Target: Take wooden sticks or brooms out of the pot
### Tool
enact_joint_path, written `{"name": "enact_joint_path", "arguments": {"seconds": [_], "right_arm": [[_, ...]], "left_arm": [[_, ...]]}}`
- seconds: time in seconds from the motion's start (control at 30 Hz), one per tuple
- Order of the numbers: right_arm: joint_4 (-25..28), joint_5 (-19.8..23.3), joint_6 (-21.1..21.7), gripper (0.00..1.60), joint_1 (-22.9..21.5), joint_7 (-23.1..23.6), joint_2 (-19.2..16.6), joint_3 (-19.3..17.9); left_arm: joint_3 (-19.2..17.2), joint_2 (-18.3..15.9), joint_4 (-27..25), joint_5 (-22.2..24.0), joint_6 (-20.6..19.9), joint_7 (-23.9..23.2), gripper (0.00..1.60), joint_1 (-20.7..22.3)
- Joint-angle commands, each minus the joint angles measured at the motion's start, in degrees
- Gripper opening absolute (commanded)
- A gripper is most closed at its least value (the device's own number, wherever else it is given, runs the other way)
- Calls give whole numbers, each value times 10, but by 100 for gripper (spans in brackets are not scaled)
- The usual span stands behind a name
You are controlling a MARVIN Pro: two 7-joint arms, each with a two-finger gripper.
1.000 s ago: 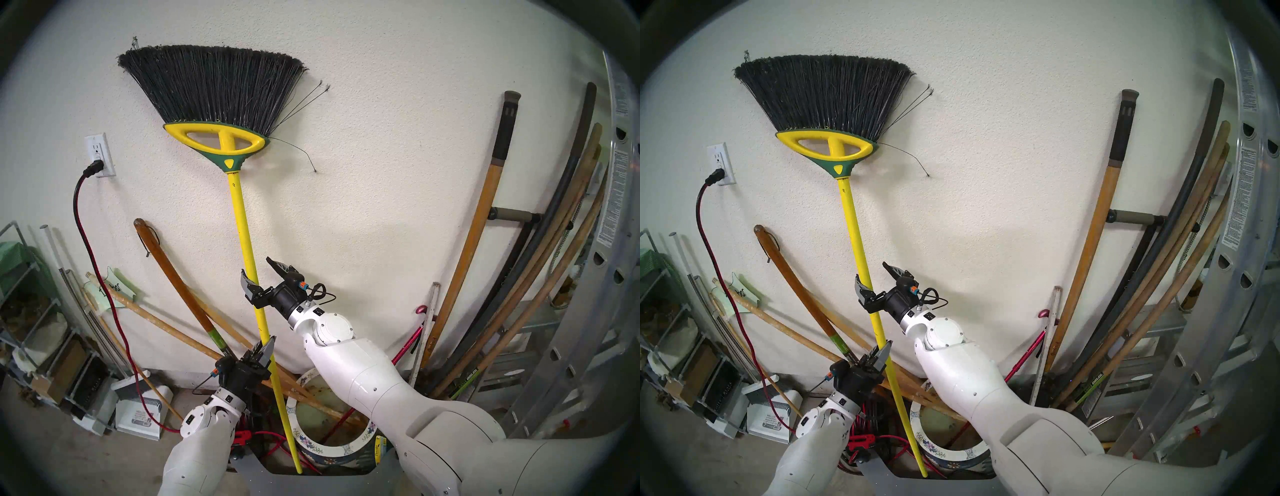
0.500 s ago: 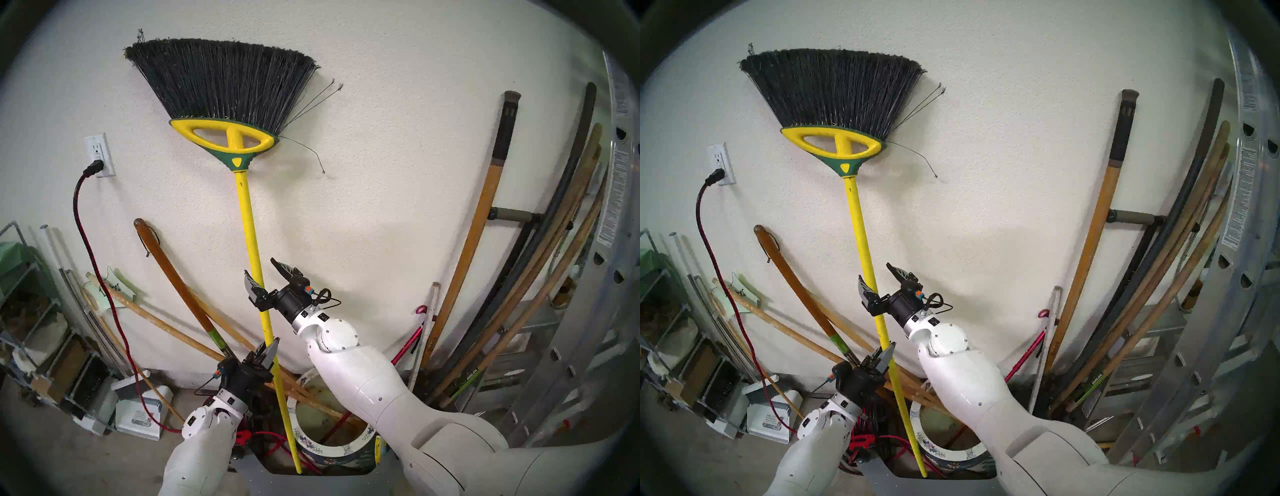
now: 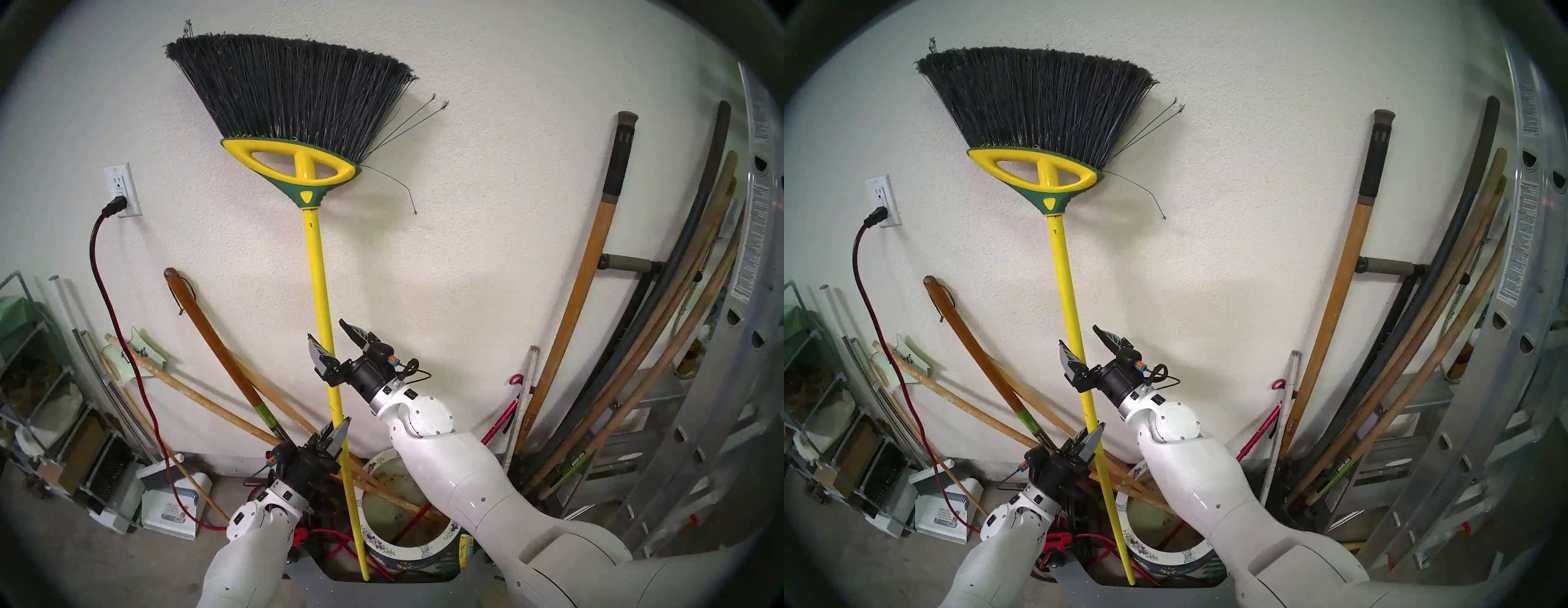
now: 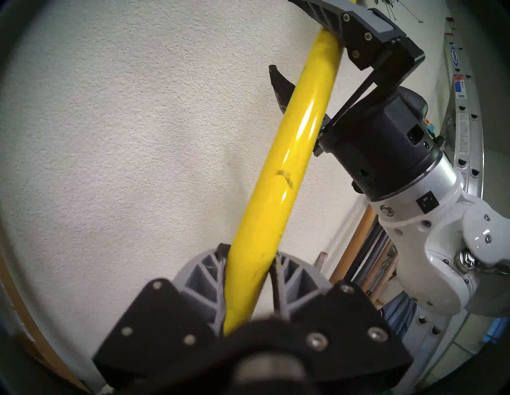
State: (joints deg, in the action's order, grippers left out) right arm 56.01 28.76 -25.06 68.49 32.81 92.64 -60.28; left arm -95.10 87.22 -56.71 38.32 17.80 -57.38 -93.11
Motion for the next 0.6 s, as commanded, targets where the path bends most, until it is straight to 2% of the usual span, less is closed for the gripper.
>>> {"name": "enact_joint_path", "arguments": {"seconds": [0.0,0.1,0.2,0.37,0.57], "right_arm": [[35,21,2,160,38,68,-18,19],[50,27,11,160,49,87,-25,25],[59,22,2,160,59,83,-29,24],[61,12,-43,160,70,66,-29,13],[58,-19,-94,160,79,31,-24,9]], "left_arm": [[7,3,-2,3,0,-17,0,-1],[7,2,-1,4,1,-18,0,-1],[8,2,0,6,1,-20,0,-1],[9,1,1,7,2,-21,0,0],[10,1,1,8,3,-21,0,0]]}}
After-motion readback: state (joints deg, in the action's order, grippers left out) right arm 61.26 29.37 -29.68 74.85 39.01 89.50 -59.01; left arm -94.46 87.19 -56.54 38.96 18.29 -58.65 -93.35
